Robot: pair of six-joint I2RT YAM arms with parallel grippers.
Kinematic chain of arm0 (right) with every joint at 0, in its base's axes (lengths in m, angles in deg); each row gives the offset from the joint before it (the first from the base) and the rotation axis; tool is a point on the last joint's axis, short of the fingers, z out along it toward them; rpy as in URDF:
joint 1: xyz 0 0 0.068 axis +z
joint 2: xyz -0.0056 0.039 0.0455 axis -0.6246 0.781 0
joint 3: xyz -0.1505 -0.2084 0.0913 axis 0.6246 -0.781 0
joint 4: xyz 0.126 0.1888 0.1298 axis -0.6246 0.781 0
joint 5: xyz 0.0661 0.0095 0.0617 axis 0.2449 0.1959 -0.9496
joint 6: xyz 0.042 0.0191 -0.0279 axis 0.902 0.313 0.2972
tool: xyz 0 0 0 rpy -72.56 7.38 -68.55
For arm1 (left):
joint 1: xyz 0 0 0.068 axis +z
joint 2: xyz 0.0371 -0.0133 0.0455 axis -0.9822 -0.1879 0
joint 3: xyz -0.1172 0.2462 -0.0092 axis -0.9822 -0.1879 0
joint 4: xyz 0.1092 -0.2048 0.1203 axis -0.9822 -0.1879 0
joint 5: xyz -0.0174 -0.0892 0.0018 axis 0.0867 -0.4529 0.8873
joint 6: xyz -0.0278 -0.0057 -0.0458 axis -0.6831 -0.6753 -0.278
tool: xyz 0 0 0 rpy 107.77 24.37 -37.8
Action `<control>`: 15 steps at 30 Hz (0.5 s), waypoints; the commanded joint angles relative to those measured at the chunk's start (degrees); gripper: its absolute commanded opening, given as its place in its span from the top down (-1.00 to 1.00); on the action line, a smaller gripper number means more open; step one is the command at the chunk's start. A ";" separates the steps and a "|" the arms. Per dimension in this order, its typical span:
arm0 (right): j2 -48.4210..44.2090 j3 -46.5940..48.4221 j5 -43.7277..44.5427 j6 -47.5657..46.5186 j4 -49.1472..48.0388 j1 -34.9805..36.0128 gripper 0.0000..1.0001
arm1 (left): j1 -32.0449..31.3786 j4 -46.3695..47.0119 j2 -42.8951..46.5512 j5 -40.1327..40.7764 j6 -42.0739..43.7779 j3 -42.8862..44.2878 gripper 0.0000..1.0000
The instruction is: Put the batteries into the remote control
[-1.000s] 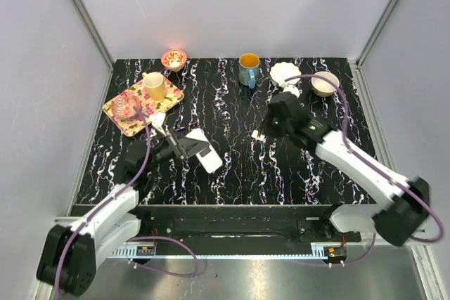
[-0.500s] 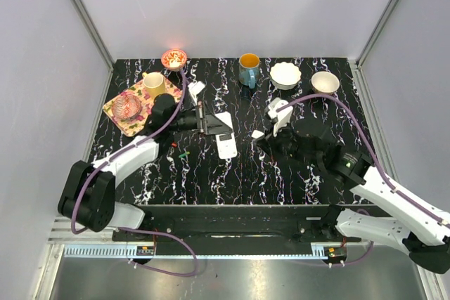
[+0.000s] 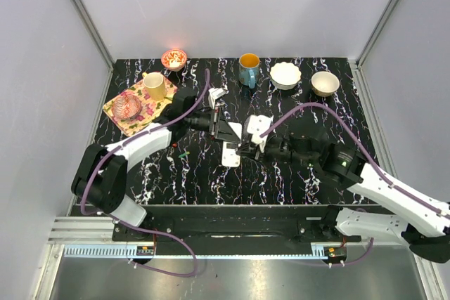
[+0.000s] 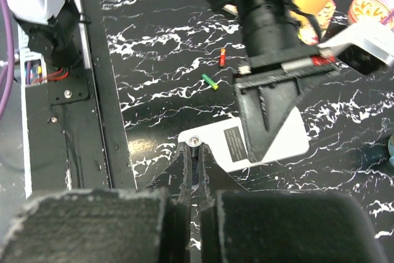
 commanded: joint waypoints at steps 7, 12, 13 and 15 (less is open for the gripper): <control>4.89 1.69 3.20 -10.94 0.34 6.79 1.00 | -3.78 -8.05 -0.89 -1.56 2.88 8.71 1.00; 6.64 1.43 6.18 -12.69 0.51 9.52 1.00 | -4.57 -8.05 -0.80 -1.11 2.36 7.74 1.00; 7.00 1.51 6.80 -12.96 0.69 9.96 1.00 | -4.66 -8.05 -0.62 -1.11 2.27 7.66 1.00; 8.22 1.95 7.59 -13.92 1.91 10.57 1.00 | -4.75 -8.05 -0.45 -1.11 2.09 7.30 1.00</control>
